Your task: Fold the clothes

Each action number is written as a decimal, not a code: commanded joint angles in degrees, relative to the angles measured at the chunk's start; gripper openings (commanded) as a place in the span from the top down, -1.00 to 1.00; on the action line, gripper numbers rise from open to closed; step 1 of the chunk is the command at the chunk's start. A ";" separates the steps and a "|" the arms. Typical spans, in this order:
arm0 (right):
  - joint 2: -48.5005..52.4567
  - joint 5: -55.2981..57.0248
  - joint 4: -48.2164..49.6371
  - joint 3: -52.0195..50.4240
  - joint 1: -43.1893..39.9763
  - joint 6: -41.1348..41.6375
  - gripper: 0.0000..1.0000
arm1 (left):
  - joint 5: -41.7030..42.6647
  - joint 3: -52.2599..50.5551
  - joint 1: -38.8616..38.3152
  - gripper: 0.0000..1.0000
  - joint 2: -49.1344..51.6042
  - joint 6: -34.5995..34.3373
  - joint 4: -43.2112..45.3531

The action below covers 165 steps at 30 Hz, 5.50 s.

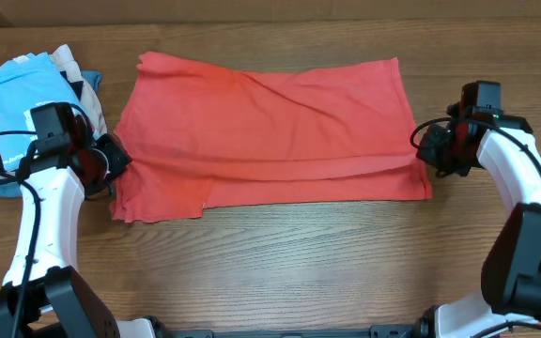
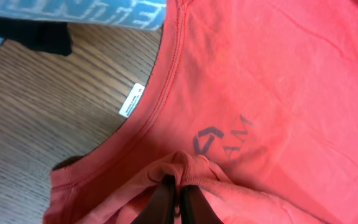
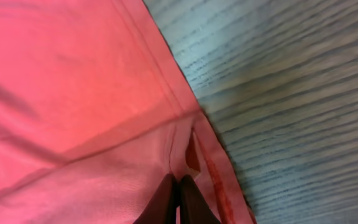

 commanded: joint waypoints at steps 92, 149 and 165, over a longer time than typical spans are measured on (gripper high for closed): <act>5.95 0.72 -0.09 0.59 -3.96 1.55 -0.35 | -0.59 1.25 -3.21 0.28 14.16 3.52 -1.68; 5.95 0.74 -1.20 0.59 -3.91 1.53 -0.35 | -8.57 6.82 -9.70 0.92 14.21 6.10 4.24; 5.95 0.72 -1.55 0.59 -3.91 1.55 -0.35 | -10.16 6.82 -9.70 0.92 14.21 5.70 5.27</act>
